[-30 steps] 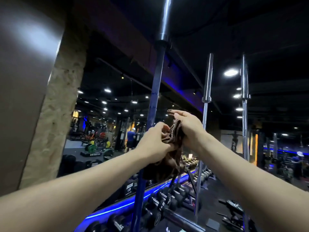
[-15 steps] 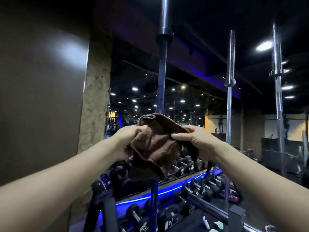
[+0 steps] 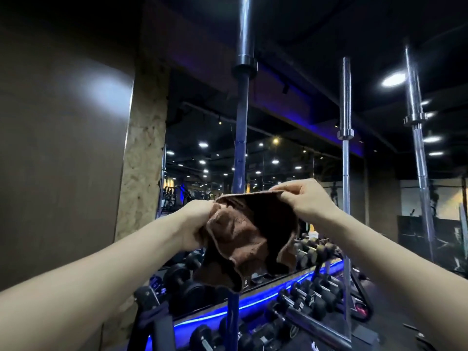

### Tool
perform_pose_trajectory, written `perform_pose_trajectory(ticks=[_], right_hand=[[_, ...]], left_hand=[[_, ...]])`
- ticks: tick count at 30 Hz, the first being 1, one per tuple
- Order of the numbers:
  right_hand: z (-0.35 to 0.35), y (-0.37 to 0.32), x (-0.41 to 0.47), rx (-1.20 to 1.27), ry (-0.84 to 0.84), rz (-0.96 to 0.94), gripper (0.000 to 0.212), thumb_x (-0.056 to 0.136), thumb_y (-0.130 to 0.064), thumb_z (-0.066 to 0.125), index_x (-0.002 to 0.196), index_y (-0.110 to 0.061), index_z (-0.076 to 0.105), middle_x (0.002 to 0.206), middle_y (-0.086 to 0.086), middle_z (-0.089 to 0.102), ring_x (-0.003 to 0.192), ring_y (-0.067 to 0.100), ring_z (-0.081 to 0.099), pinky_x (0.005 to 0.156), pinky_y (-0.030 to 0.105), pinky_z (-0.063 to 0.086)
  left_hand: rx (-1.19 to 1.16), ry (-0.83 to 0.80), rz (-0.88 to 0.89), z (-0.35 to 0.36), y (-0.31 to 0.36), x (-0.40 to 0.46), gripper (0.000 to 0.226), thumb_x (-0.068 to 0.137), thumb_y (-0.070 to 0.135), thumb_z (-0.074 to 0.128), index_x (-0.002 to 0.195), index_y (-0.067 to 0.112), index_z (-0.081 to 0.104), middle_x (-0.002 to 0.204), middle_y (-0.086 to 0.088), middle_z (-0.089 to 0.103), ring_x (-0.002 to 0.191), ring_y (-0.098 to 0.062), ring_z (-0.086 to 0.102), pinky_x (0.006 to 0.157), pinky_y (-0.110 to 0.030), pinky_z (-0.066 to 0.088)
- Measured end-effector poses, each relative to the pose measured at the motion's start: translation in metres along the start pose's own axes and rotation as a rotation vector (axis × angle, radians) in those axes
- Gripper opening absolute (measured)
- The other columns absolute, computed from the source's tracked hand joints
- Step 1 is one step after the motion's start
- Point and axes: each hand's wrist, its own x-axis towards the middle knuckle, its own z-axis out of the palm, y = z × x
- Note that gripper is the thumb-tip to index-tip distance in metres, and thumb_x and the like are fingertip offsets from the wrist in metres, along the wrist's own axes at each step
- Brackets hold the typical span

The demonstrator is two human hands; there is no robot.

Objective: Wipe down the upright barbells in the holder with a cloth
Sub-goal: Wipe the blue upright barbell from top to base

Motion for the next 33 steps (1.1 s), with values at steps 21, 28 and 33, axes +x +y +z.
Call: perform_pose_trajectory(ticks=[21, 28, 33], right_hand=[[0.055, -0.005, -0.043, 0.738, -0.26, 0.333, 0.016, 0.099, -0.017, 0.047, 0.095, -0.013, 0.062, 0.09, 0.01, 0.069, 0.083, 0.025, 0.066, 0.082, 0.05, 0.053], [0.044, 0.005, -0.042, 0.9, -0.199, 0.508, 0.032, 0.099, -0.029, 0.046, 0.12, -0.009, 0.061, 0.104, 0.014, 0.069, 0.084, 0.026, 0.065, 0.075, 0.039, 0.053], [0.035, 0.014, -0.047, 0.853, -0.338, 0.509, 0.031, 0.096, -0.033, 0.051, 0.115, -0.013, 0.065, 0.093, 0.01, 0.067, 0.077, 0.022, 0.064, 0.068, 0.038, 0.056]], left_hand=[[-0.193, 0.133, -0.076, 0.013, -0.009, -0.013, 0.014, 0.093, 0.013, 0.057, 0.08, 0.013, 0.062, 0.071, -0.006, 0.064, 0.067, -0.018, 0.059, 0.062, -0.028, 0.052], [-0.231, 0.105, -0.079, -0.002, -0.017, -0.009, 0.012, 0.093, 0.008, 0.055, 0.083, 0.009, 0.062, 0.073, -0.007, 0.065, 0.068, -0.016, 0.061, 0.061, -0.027, 0.055], [-0.247, 0.072, -0.01, -0.011, -0.019, -0.007, 0.019, 0.098, 0.007, 0.046, 0.088, 0.015, 0.06, 0.076, -0.003, 0.063, 0.074, -0.014, 0.057, 0.079, -0.028, 0.05]])
